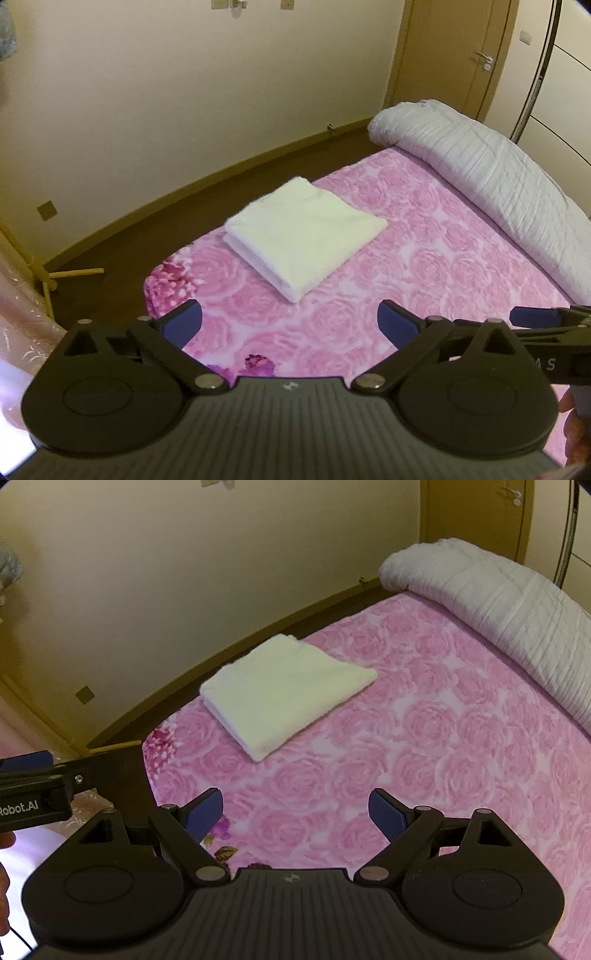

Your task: Fold clothes

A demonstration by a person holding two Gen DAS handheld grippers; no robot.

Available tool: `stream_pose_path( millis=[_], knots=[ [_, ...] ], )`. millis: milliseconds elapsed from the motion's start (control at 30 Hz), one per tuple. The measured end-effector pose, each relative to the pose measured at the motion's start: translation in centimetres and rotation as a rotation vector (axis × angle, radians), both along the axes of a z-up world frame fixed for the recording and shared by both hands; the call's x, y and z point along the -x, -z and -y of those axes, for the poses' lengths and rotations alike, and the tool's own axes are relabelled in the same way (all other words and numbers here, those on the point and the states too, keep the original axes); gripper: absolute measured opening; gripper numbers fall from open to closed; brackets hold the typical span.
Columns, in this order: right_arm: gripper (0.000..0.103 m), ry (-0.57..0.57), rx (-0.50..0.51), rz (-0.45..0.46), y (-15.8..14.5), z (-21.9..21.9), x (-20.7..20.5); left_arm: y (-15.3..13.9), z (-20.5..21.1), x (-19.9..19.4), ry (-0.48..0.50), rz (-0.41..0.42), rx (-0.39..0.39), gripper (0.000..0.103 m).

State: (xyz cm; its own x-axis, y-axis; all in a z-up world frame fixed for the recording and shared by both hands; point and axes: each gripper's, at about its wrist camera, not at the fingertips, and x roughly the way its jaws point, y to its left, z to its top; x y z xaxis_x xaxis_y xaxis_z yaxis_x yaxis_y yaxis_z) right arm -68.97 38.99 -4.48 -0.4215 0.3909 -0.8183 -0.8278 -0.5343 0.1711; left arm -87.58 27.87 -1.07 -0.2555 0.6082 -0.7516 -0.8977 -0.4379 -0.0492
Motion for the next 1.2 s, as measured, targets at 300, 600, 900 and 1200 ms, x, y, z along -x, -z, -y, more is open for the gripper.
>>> stream_pose_path(
  millis=[300, 600, 900, 1200],
  knots=[
    [0.089, -0.048, -0.015, 0.007, 0.6, 0.3, -0.2, 1.4, 0.3, -1.0, -0.026, -0.001, 0.027, 0.100],
    [0.089, -0.063, -0.008, 0.012, 1.3, -1.2, 0.8, 2.3, -1.4, -0.5, -0.026, -0.029, 0.058, 0.102],
    [0.089, -0.032, 0.030, 0.037, 2.8, -4.1, 1.4, 4.1, -4.9, 0.8, 0.007, -0.006, 0.124, 0.102],
    [0.089, -0.026, 0.061, 0.060, 4.0, -6.1, 2.1, 5.6, -7.4, 2.3, -0.007, 0.013, 0.176, 0.102]
  ],
)
